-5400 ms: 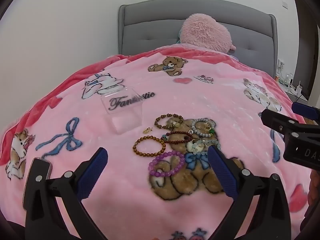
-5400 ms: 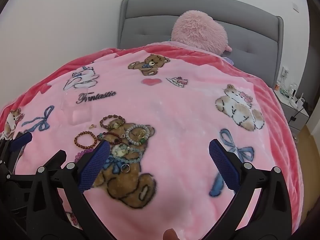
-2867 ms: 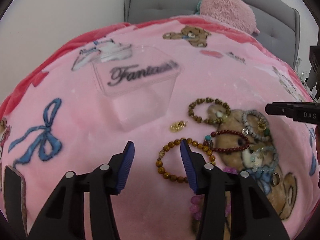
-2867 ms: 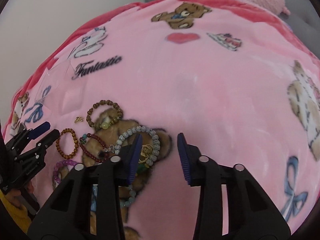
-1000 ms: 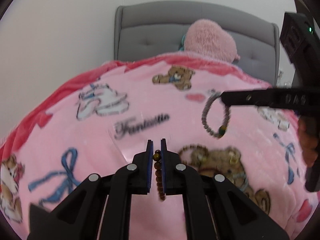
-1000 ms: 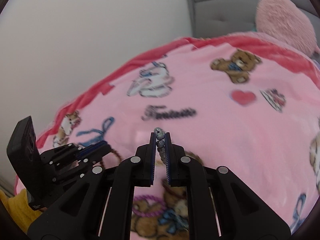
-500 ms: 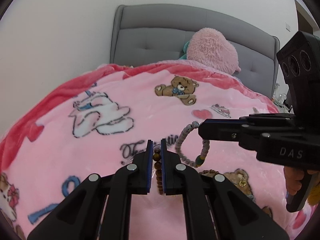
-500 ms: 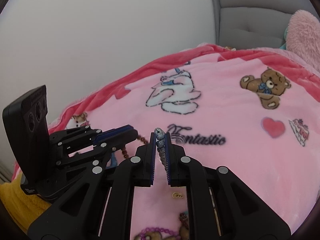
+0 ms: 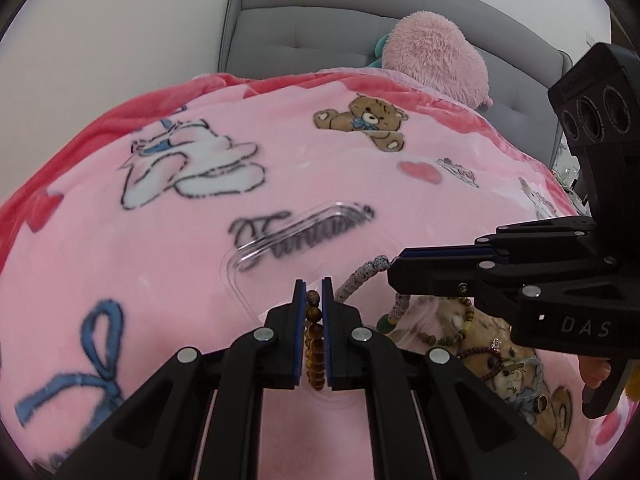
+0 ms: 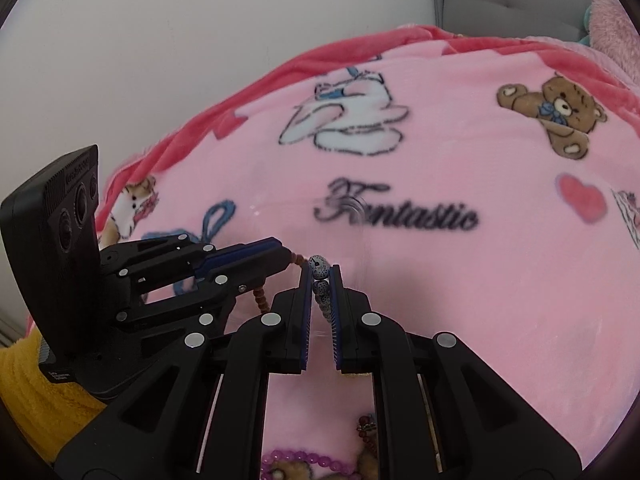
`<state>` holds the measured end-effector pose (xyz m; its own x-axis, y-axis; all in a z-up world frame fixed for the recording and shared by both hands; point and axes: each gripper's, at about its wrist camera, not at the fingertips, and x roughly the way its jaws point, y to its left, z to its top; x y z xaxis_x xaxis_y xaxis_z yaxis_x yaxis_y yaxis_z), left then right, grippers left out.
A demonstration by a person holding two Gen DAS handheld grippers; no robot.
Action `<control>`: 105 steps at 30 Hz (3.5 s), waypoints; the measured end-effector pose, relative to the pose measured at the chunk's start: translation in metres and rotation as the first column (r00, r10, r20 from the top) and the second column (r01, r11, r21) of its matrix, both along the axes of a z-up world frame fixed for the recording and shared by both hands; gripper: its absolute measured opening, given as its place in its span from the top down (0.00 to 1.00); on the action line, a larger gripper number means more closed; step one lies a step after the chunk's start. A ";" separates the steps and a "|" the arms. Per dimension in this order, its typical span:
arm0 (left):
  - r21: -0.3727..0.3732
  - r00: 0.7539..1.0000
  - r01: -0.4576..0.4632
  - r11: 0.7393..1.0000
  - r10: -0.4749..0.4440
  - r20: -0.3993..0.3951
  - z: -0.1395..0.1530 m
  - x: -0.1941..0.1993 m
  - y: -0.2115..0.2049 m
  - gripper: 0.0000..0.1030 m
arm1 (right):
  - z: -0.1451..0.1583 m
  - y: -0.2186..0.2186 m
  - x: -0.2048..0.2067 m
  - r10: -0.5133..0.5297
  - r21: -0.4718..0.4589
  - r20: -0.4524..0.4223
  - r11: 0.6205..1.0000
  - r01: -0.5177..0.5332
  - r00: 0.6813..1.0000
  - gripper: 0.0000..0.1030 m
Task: Organize jewelry
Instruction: 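Carry both bracelets into the clear plastic box and open both tools, then grasp the purple bead bracelet with the left tool while the right tool grasps the pale blue-green bracelet, then lift both bracelets, carry them over the clear box and open both tools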
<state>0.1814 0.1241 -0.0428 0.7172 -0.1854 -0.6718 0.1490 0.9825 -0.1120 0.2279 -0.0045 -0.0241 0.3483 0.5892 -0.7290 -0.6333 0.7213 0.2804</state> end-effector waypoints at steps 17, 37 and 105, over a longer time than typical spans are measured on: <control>0.018 0.999 -0.014 1.000 0.013 0.051 0.018 -0.011 -0.004 0.74 | 0.027 -0.035 -0.013 -0.036 0.161 0.034 0.987 0.030 0.999 0.82; 0.197 0.933 0.358 0.913 -0.359 -0.028 -0.005 -0.091 -0.106 0.72 | -0.001 -0.167 -0.084 -0.200 0.021 0.001 0.980 0.200 0.980 0.70; 0.161 0.910 0.379 0.911 -0.334 -0.247 -0.060 -0.077 -0.095 0.39 | -0.032 -0.143 -0.100 -0.191 -0.081 -0.033 0.979 0.188 0.981 0.92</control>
